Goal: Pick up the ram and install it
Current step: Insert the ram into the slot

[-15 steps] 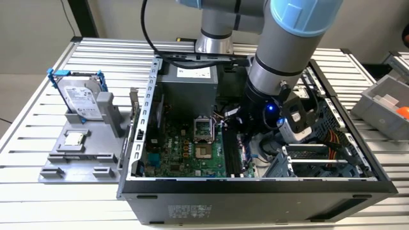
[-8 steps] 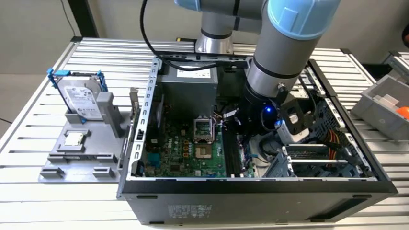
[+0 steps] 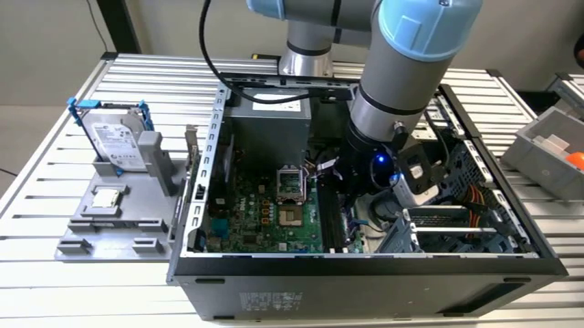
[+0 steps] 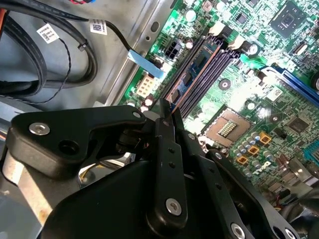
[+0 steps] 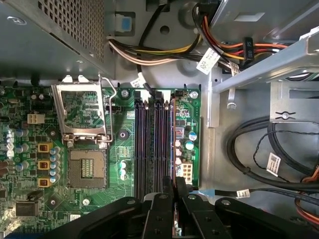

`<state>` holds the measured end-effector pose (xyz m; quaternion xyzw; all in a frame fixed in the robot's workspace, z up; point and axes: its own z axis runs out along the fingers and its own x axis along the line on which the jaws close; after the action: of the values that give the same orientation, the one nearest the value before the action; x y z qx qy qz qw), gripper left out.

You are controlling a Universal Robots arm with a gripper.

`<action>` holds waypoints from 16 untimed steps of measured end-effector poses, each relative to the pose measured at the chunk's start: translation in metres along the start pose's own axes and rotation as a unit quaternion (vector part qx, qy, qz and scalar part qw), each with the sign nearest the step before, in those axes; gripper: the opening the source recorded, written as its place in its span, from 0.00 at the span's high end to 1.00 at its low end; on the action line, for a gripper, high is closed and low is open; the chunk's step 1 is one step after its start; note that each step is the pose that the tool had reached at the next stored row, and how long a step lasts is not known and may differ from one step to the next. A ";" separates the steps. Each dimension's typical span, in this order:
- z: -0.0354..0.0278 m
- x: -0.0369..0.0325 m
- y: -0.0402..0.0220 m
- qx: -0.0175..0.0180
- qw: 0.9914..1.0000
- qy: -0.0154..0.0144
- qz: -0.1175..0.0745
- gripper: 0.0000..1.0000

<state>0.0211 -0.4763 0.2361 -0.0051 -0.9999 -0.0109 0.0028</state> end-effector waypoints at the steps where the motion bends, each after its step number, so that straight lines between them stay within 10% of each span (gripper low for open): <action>1: 0.0008 0.0000 0.0000 0.000 1.000 0.000 0.000 1.00; 16: 0.0089 0.0000 -0.0030 0.001 1.000 0.006 0.000 1.00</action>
<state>0.0210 -0.4791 0.2271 -0.0052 -0.9999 -0.0101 0.0088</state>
